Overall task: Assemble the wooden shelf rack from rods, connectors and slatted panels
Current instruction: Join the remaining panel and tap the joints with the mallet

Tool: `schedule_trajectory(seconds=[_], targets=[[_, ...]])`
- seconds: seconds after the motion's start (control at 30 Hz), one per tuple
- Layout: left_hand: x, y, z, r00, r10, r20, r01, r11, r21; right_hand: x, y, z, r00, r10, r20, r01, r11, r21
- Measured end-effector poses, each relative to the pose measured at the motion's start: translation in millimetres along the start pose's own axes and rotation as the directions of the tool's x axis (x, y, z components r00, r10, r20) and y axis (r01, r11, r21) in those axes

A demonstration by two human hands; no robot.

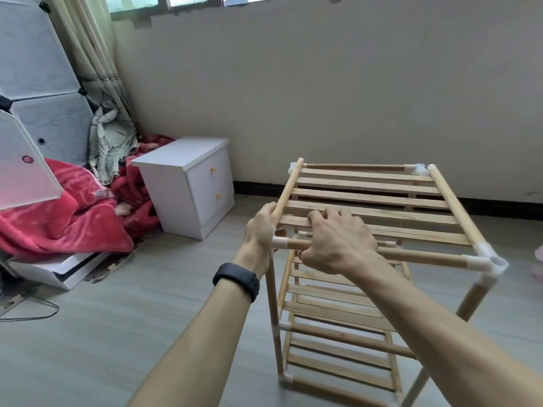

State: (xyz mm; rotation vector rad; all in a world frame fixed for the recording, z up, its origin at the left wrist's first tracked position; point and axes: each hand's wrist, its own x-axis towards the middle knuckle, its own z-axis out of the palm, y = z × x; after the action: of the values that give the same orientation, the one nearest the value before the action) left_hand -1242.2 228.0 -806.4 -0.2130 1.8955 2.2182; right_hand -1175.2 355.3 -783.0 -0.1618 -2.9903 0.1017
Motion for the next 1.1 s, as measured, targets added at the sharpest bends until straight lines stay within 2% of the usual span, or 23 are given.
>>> schedule_trajectory(seconds=[0.17,0.33,0.5,0.67,0.83,0.93,1.1], targets=[[4,0,3,0.997,0.004,-0.071,0.002,0.996,0.089,5,3,3,1.0,-0.005,0.0,0.005,1.0,0.001],[-4,-3,3,1.0,0.005,0.001,-0.005,0.999,0.046,21,-6,-1,0.981,-0.1,0.165,0.082,0.991,0.109],[-12,2,0,1.0,0.014,0.015,-0.014,0.998,0.061,7,-7,-4,0.98,-0.18,0.089,0.174,0.982,0.07],[-19,15,2,0.973,-0.139,0.185,0.13,0.99,0.059,-22,0,-11,0.962,-0.263,0.076,0.261,0.964,0.042],[-35,5,11,0.991,-0.102,0.091,0.093,0.991,0.097,-41,-14,-2,0.968,-0.249,0.013,0.25,0.968,-0.028],[-38,1,7,0.985,-0.134,0.106,0.133,0.991,0.014,-44,-18,2,0.967,-0.242,-0.074,0.242,0.97,-0.001],[-45,-2,7,0.982,-0.165,0.089,0.177,0.973,-0.146,-38,-10,-1,0.982,-0.189,0.016,0.189,0.982,0.011]])
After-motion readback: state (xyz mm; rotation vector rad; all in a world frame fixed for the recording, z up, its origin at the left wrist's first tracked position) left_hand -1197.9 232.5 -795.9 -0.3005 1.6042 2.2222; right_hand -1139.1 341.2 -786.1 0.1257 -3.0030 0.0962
